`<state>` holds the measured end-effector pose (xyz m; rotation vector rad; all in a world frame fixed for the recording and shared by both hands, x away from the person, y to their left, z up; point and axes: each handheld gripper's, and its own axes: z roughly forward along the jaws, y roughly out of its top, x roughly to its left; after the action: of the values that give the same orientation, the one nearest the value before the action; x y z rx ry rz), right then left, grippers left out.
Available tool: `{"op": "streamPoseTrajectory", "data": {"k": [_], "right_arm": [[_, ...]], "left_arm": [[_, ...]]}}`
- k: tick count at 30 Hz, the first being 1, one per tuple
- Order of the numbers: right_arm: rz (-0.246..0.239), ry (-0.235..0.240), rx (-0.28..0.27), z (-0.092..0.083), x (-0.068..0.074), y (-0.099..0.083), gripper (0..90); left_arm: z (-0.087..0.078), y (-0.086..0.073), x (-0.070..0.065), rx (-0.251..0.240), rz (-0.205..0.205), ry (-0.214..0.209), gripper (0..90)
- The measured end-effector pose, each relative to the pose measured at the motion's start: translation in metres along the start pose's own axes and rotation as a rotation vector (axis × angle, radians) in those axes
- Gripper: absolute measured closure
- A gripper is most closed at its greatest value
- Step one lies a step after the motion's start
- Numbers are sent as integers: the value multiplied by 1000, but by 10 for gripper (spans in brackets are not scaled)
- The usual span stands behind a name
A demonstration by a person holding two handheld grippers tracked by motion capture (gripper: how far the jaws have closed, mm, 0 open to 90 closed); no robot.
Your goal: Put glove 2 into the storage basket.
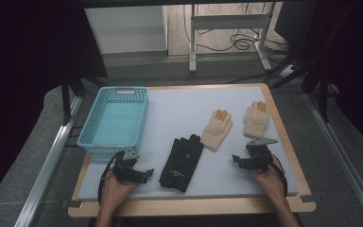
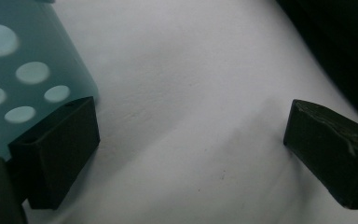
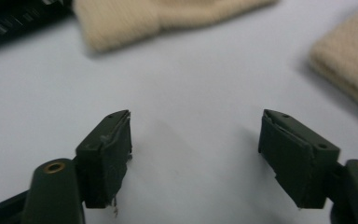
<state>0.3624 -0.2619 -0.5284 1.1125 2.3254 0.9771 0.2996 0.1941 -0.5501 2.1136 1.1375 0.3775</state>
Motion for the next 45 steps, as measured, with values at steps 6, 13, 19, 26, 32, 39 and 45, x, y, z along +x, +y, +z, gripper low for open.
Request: {"op": "streamPoseTrajectory", "data": {"k": [6,13,19,26,32,39,45], "right_arm": [[-1,-1,-9,0,0,-1,237],[-1,0,-10,0,0,-2,237],[0,3,-11,0,0,-2,235],[2,7,-13,0,0,-2,232],[2,8,-13,0,0,-2,231],[2,7,-12,1,0,-2,232],[0,5,-12,1,-1,-2,232]], "left_arm": [[-8,14,-17,-30,-19,-53,39],[-7,46,-49,-49,-32,-112,7],[18,69,-94,-2,27,-94,0],[40,67,-112,48,49,30,0],[41,59,-97,74,70,44,0],[39,54,-69,89,21,-49,0],[44,58,-86,117,46,-66,0]]}}
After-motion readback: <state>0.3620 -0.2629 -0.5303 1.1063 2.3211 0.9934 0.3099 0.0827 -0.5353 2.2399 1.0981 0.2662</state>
